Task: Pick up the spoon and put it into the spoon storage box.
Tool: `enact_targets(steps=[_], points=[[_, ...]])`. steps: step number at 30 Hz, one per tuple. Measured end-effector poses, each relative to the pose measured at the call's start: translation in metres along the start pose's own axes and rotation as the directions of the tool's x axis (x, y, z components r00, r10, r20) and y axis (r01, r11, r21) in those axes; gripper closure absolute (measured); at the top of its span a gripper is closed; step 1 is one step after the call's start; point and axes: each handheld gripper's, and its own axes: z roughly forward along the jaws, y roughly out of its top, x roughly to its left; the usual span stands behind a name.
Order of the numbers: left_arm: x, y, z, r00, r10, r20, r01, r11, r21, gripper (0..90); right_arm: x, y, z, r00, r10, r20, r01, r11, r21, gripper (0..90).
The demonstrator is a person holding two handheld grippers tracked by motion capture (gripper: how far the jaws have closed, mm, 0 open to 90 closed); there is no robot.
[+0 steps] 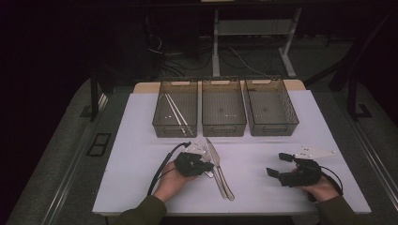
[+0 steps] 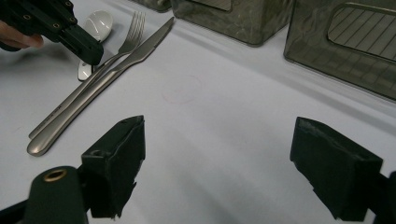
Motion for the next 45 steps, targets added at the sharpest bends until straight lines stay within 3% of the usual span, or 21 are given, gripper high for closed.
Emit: enact_targets(steps=[14, 29, 41, 45], points=[[-0.002, -0.001, -0.002, 0.9995, -0.015, 0.026, 0.014, 0.9992, 0.036, 89.1, 0.0, 0.0, -0.001, 1.0, -0.001, 0.002, 0.001, 1.0, -0.003, 17.8], [-0.015, -0.014, -0.018, 0.9993, -0.013, 0.034, 0.01, 0.997, 0.077, 89.1, 0.0, 0.0, -0.001, 1.0, -0.001, 0.001, 0.001, 1.0, -0.002, 17.8], [-0.021, -0.026, -0.033, 0.9999, 0.006, -0.016, -0.004, 0.9932, 0.117, 89.1, 0.0, 0.0, 0.0, 1.0, 0.002, 0.002, -0.002, 1.0, 0.0, 17.8], [-0.019, -0.03, -0.039, 0.9996, -0.006, -0.029, 0.01, 0.9927, 0.121, 89.1, 0.0, 0.0, 0.0, 1.0, 0.003, 0.002, -0.003, 1.0, 0.001, 17.8]])
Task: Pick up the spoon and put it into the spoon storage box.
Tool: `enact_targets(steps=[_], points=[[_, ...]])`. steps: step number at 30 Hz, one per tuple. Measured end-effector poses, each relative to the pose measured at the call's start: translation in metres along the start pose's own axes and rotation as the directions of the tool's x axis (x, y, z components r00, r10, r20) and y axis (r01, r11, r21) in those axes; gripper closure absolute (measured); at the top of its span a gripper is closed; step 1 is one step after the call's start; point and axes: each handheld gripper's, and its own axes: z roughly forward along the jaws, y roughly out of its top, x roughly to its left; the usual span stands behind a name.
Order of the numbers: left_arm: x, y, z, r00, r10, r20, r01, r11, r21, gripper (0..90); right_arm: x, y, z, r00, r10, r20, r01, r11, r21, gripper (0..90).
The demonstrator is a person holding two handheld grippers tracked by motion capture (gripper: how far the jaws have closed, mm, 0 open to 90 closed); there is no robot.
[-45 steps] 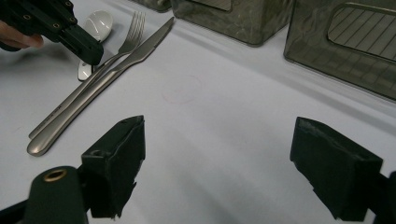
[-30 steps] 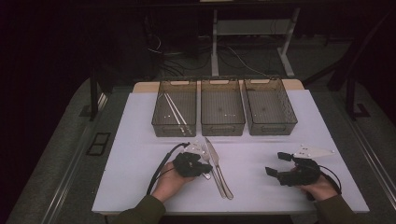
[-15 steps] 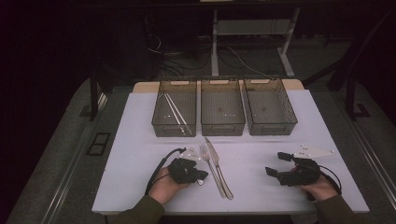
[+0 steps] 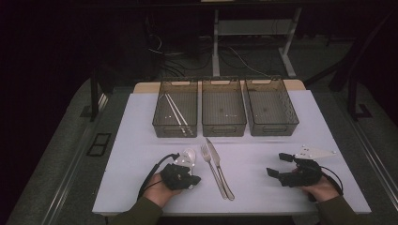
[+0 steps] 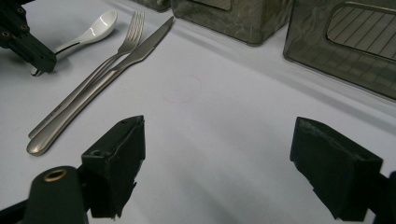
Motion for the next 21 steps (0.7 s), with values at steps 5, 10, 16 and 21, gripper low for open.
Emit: enact_targets(steps=[5, 10, 16, 21], points=[[0.006, -0.006, -0.008, 0.9997, -0.018, -0.017, 0.019, 0.9998, 0.001, 89.2, 0.0, 0.0, 0.0, 1.0, 0.002, 0.001, -0.002, 1.0, -0.001, 17.8], [0.011, -0.013, -0.015, 0.9987, -0.041, -0.032, 0.04, 0.9992, -0.005, 89.2, 0.0, 0.0, 0.0, 1.0, 0.001, 0.001, -0.001, 1.0, 0.0, 17.8], [0.022, -0.025, -0.027, 0.9961, -0.056, -0.068, 0.056, 0.9984, -0.005, 89.2, 0.0, 0.0, 0.0, 1.0, 0.001, 0.002, -0.001, 1.0, 0.0, 17.8], [0.034, -0.036, -0.038, 0.9939, -0.07, -0.085, 0.069, 0.9974, -0.019, 89.1, 0.0, 0.0, 0.0, 1.0, 0.001, 0.002, -0.001, 1.0, 0.002, 17.8]])
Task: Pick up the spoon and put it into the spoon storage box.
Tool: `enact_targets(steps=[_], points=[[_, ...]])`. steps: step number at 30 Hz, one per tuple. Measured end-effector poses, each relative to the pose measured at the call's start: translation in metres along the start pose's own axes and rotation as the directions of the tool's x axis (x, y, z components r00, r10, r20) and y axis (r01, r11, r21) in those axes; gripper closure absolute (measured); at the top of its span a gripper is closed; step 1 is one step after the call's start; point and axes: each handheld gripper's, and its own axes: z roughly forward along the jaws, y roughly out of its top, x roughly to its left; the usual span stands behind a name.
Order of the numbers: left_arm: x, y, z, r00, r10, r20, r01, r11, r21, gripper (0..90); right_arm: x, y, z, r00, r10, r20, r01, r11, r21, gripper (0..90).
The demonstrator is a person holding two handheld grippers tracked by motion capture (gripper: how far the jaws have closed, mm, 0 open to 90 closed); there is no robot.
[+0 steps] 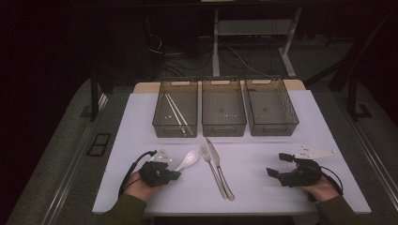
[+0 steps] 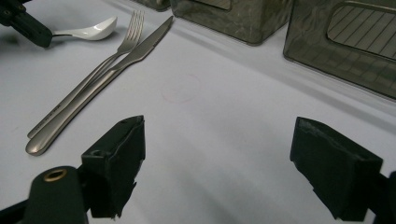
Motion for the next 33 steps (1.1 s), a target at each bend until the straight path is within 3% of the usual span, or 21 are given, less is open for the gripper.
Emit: enact_targets(steps=[8, 14, 21, 29, 33], points=[[0.019, -0.007, -0.009, 0.9977, -0.032, -0.06, 0.031, 0.9993, -0.019, 89.1, 0.0, 0.0, 0.0, 1.0, -0.002, 0.0, 0.002, 1.0, 0.001, 17.8], [0.019, -0.005, -0.008, 0.9985, -0.02, -0.052, 0.019, 0.9996, -0.019, 89.1, 0.001, 0.0, 0.0, 1.0, -0.004, -0.002, 0.004, 1.0, 0.003, 17.8], [0.015, 0.003, -0.018, 0.9998, -0.015, -0.015, 0.013, 0.9903, -0.139, 88.7, 0.001, 0.0, 0.0, 1.0, -0.004, -0.001, 0.004, 1.0, 0.005, 17.8], [0.027, 0.023, -0.011, 0.9991, -0.031, 0.029, 0.036, 0.9788, -0.202, 63.2, 0.001, 0.0, 0.001, 1.0, -0.002, 0.001, 0.002, 1.0, 0.004, 17.8], [0.035, 0.034, -0.002, 0.9984, -0.028, 0.048, 0.038, 0.9774, -0.208, 55.0, 0.0, 0.0, 0.001, 1.0, -0.002, 0.001, 0.002, 1.0, 0.004, 17.8]])
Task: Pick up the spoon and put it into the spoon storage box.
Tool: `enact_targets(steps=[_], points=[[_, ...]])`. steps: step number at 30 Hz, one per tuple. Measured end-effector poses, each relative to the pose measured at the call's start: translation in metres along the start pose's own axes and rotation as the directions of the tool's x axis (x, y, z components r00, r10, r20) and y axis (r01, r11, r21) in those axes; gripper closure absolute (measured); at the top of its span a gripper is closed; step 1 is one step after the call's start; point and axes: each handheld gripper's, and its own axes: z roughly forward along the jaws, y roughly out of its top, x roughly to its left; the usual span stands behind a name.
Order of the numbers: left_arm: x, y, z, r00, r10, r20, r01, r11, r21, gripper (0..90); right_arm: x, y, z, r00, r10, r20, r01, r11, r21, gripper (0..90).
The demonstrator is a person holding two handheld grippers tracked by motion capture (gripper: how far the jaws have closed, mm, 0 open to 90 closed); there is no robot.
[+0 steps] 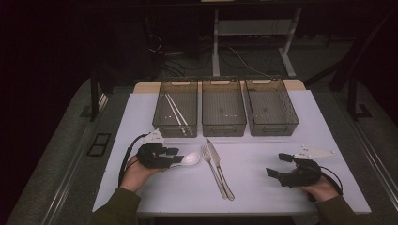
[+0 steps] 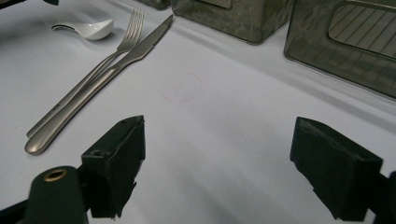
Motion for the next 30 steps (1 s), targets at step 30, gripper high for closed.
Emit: enact_targets(steps=[30], points=[[-0.011, -0.002, 0.045, 0.9954, 0.096, 0.006, -0.095, 0.9829, 0.158, 52.0, 0.001, 0.0, 0.0, 1.0, -0.007, 0.003, 0.007, 1.0, 0.001, 17.8]])
